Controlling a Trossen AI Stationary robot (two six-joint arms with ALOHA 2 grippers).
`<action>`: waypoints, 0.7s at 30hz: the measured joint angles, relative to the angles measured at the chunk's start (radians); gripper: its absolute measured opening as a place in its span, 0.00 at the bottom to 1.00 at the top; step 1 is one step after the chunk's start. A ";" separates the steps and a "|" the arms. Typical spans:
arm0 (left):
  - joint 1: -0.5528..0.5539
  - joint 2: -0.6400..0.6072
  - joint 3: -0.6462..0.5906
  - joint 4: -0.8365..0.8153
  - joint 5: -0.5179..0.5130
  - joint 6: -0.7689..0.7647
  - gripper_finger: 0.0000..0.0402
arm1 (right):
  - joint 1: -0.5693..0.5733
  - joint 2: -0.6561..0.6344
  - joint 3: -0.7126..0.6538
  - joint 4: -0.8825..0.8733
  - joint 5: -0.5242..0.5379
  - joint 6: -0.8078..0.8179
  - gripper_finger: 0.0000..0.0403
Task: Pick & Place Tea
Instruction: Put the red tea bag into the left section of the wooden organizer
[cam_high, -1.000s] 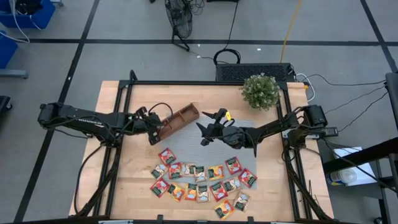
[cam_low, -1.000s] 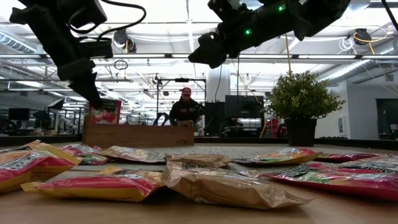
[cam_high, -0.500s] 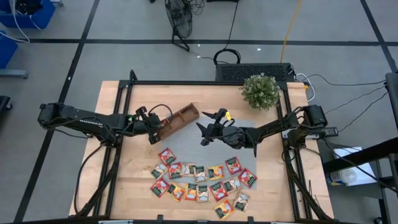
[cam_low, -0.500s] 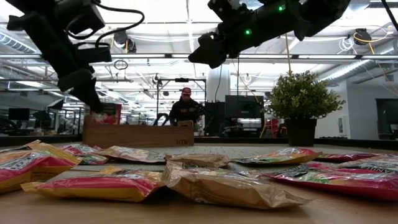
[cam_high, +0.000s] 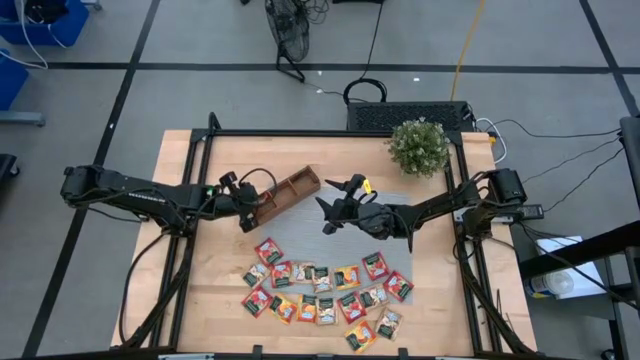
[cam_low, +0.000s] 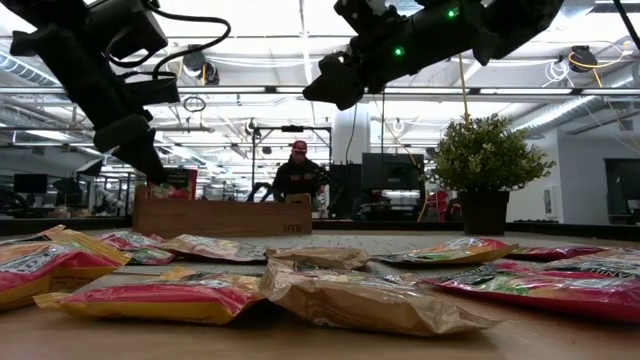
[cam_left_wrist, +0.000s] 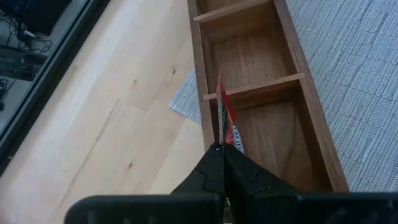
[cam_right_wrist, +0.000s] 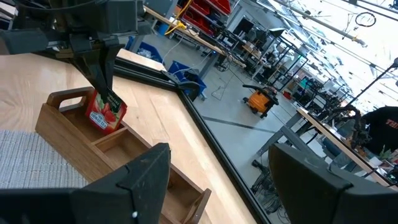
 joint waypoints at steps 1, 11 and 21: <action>0.000 0.000 0.000 -0.001 0.000 0.000 0.01 | 0.000 0.000 0.000 0.000 0.000 0.000 0.62; 0.000 0.000 0.000 -0.002 -0.002 -0.022 0.11 | 0.000 0.000 0.000 0.000 0.000 0.000 0.62; 0.000 -0.002 0.004 -0.003 -0.019 -0.005 0.41 | 0.000 0.000 0.000 0.000 0.000 0.000 0.62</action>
